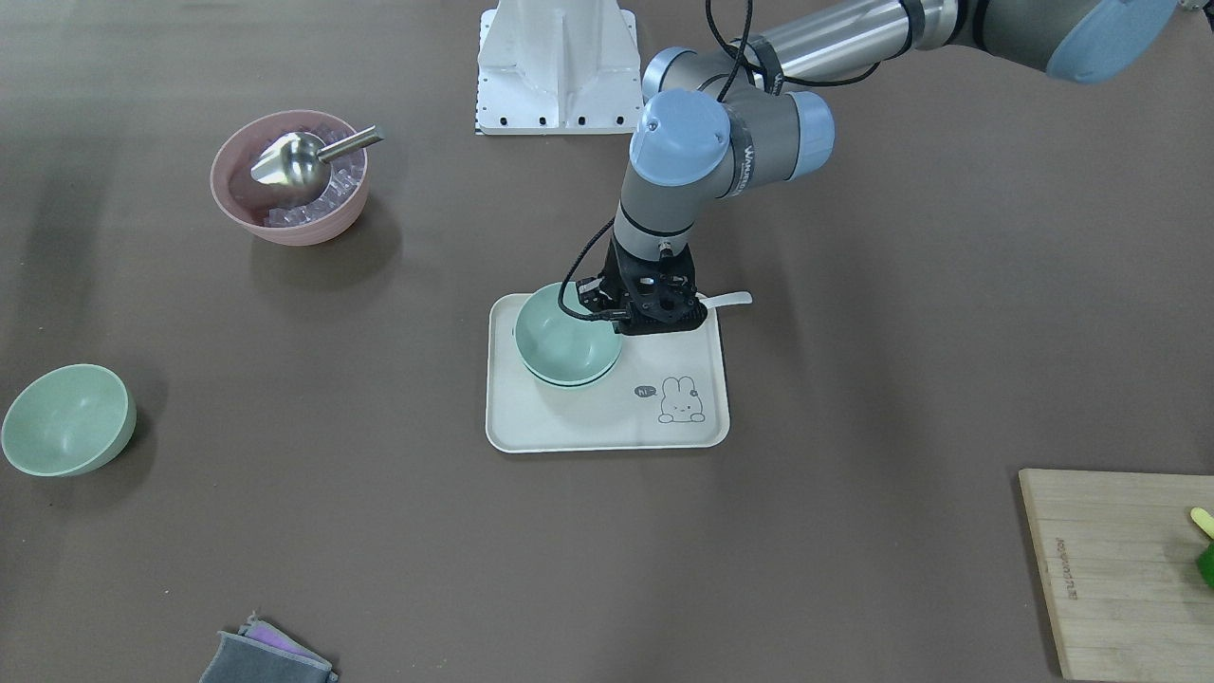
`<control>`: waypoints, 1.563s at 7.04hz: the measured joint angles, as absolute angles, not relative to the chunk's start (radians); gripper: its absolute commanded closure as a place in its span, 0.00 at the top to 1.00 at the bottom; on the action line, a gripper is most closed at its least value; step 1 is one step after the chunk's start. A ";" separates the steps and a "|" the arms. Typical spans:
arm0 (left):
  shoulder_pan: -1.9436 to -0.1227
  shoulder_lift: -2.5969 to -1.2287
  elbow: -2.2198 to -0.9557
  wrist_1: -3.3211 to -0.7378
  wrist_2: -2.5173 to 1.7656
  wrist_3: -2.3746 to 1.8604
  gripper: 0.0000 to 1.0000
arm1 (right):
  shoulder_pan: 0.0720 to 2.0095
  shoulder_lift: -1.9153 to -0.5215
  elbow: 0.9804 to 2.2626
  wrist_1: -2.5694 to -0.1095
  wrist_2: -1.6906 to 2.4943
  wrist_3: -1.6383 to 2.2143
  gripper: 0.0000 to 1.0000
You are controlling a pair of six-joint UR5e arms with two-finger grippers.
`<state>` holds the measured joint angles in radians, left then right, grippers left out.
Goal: Stack green bowls together
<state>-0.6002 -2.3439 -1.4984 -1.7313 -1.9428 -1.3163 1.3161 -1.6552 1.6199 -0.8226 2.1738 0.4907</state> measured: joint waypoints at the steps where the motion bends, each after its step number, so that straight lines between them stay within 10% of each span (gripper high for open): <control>1: -0.600 -2.344 -1.498 -1.732 -1.941 -1.316 0.00 | 1.316 -1.655 1.620 -0.823 2.174 0.491 1.00; 4: -0.600 -2.337 -1.497 -1.737 -1.941 -1.315 0.00 | 1.316 -1.654 1.620 -0.823 2.174 0.491 1.00; 7: -0.600 -2.336 -1.502 -1.740 -1.942 -1.304 0.98 | 1.316 -1.654 1.620 -0.824 2.174 0.491 1.00; 11: -0.621 -2.327 -1.575 -1.722 -1.955 -1.300 0.98 | 1.314 -1.654 1.620 -0.825 2.173 0.493 1.00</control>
<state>-0.6210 -2.3273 -1.5753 -1.7221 -1.9548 -1.3002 1.3145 -1.6536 1.6199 -0.8250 2.1733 0.4926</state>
